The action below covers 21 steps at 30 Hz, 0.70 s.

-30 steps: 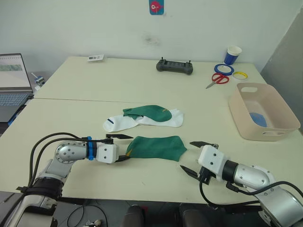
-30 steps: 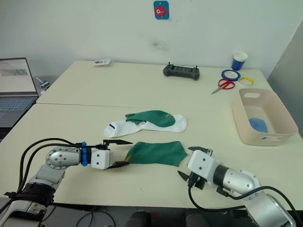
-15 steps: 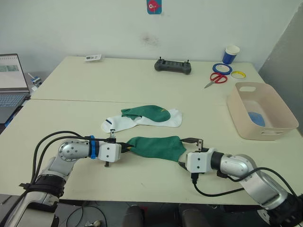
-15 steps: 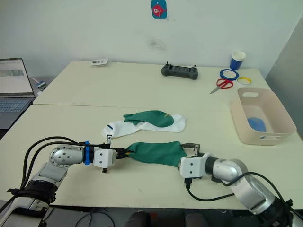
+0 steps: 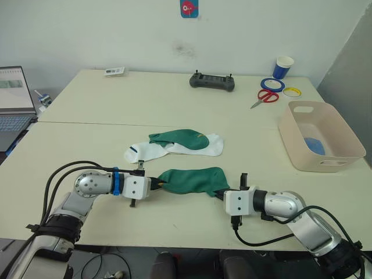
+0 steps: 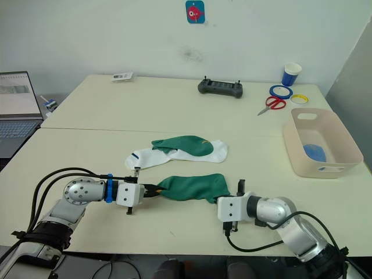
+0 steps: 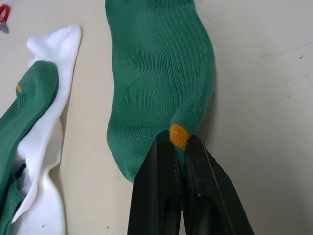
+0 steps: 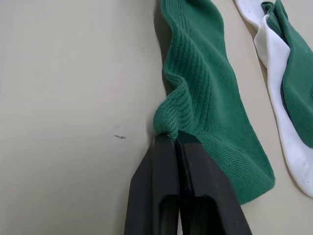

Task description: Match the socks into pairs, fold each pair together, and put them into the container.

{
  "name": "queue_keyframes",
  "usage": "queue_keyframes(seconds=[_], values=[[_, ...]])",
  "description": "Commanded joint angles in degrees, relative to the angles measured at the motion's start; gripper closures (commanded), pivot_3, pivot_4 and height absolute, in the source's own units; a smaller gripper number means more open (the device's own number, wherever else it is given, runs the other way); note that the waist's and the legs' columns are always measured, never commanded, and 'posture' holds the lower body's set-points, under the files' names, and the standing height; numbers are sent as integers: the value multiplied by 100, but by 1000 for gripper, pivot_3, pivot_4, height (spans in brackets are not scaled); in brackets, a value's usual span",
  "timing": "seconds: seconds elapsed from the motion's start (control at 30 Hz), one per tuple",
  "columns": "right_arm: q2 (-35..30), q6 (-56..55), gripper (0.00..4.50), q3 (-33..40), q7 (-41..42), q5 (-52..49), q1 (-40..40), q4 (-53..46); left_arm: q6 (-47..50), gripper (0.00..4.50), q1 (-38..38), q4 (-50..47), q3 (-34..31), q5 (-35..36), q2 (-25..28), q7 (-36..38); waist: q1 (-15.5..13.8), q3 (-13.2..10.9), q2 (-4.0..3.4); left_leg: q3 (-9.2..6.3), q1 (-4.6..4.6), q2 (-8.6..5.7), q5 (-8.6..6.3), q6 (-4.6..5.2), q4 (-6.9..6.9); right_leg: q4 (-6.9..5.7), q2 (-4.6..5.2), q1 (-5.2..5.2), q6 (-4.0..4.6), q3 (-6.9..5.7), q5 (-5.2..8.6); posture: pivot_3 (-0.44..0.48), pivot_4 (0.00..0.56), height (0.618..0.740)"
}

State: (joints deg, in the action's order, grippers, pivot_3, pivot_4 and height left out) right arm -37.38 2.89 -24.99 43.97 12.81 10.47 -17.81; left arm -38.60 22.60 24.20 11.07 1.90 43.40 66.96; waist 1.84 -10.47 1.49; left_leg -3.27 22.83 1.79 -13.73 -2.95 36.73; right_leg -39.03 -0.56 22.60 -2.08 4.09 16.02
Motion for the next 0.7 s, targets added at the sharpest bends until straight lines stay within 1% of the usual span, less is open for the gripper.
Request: queue_keyframes(seconds=[0.03, 0.07, 0.13, 0.2, 0.27, 0.37, 0.4, 0.47, 0.5, 0.57, 0.63, 0.7], values=[[80, 347, 4476, 383, 157, -540, -159, -600, 813, 4500, -79, -634, 25, 508, 145, 395, 1, 0, 0, -1, 0, 0, 0, 0, 0, 0, 0, 0, 0, 0, 0, 0, 150, 740], [98, 643, 4476, 536, 236, -856, -298, -911, 1641, 4500, -144, -1040, 22, 846, 255, 615, 1, -1, -1, 0, 0, 0, 0, 0, 0, 0, -1, 0, 0, 1, 0, 0, 150, 740], [110, 1128, 4476, 758, 349, -1299, -472, -1367, 2920, 4500, -242, -1695, -1, 1348, 448, 939, 8, -1, -1, -5, 6, 3, 0, 0, -1, -1, -2, 2, 0, -1, 1, 0, 150, 740], [95, 1826, 4476, 1045, 428, -1931, -731, -1949, 4090, 4500, -328, -2394, 8, 1899, 802, 1354, 17, -3, 1, -8, 7, 5, 0, 0, -1, 0, -6, 3, 0, -3, 2, 0, 150, 740], [5, 2642, 4476, 1390, 502, -2690, -1011, -2597, 4921, 4500, -461, -2981, 30, 2348, 1181, 1789, 17, -4, -1, -12, 3, 9, 0, 0, -1, 0, -7, -1, 3, -5, 4, 0, 150, 740], [-111, 3512, 4476, 1758, 457, -3498, -1224, -3187, 5690, 4500, -713, -3532, 13, 2767, 1630, 2236, 17, -5, -2, -12, -5, 10, -1, 0, -3, 0, -7, -8, 7, -5, 6, 0, 150, 740], [-139, 3841, 4476, 1906, 405, -3862, -1313, -3380, 6016, 4500, -856, -3739, 48, 2958, 1913, 2392, 24, -5, -2, -12, -6, 12, -1, 0, -1, 0, -8, -8, 8, -6, 7, 0, 150, 740], [-127, 4502, 4476, 2168, 242, -4567, -1455, -3641, 6637, 4500, -1053, -4047, 139, 3394, 2371, 2536, 32, -7, 0, -11, -9, 16, 0, 0, -1, -3, -9, -8, 43, -4, 25, 0, 150, 740], [-148, 4794, 4476, 2261, 161, -4840, -1502, -3713, 6959, 4500, -1082, -4128, 153, 3576, 2466, 2554, 34, -7, -1, -12, -9, 20, -1, 0, -1, -4, -11, -8, 48, -5, 29, 0, 150, 740], [-200, 5196, 4476, 2342, -63, -5057, -1493, -3737, 7340, 4500, -981, -4096, 198, 3613, 2388, 2529, 20, -12, -9, -11, -15, 24, -1, 0, -1, -3, -11, -15, 52, -6, 31, 0, 150, 740], [-78, 5598, 4476, 2407, -438, -5191, -1366, -3515, 7674, 4500, -669, -3714, 404, 3416, 1984, 2269, -9, -12, -9, -12, -16, 17, -1, 0, 0, -2, -11, -17, 53, -4, 31, 0, 150, 740], [108, 5928, 4476, 2456, -847, -5209, -1195, -3195, 7780, 4500, -293, -3173, 646, 3065, 1529, 2042, -15, -11, -7, -17, -11, 7, -1, 0, 11, 1, -11, -17, 54, 0, 32, 0, 150, 740]])
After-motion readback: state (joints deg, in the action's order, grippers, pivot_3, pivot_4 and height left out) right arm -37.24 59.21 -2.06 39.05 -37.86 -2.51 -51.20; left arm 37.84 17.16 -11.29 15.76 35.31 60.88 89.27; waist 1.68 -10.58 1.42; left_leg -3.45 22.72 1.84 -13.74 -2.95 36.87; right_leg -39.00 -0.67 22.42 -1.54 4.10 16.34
